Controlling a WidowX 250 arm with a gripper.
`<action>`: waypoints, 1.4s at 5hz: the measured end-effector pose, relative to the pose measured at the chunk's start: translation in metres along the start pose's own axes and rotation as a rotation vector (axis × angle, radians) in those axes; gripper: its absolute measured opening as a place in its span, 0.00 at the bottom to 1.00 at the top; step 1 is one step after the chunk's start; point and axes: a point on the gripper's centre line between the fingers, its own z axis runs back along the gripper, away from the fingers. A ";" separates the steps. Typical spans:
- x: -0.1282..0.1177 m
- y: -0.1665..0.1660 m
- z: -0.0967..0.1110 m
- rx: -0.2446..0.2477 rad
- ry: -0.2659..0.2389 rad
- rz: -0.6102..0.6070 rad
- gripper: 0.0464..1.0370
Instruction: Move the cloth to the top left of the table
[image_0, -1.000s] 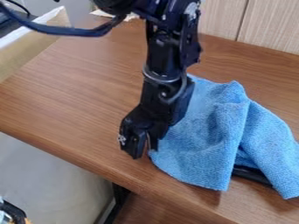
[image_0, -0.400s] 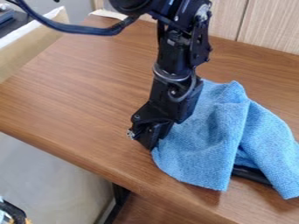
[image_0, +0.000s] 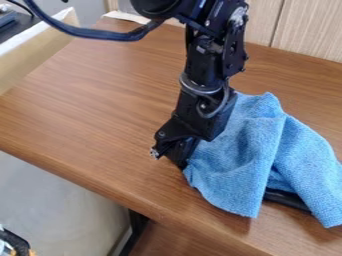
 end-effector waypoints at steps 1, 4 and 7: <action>0.000 0.001 0.001 0.002 0.012 -0.006 0.04; -0.012 -0.024 0.046 0.039 0.009 0.092 0.02; -0.065 0.023 0.114 0.216 -0.068 0.268 0.02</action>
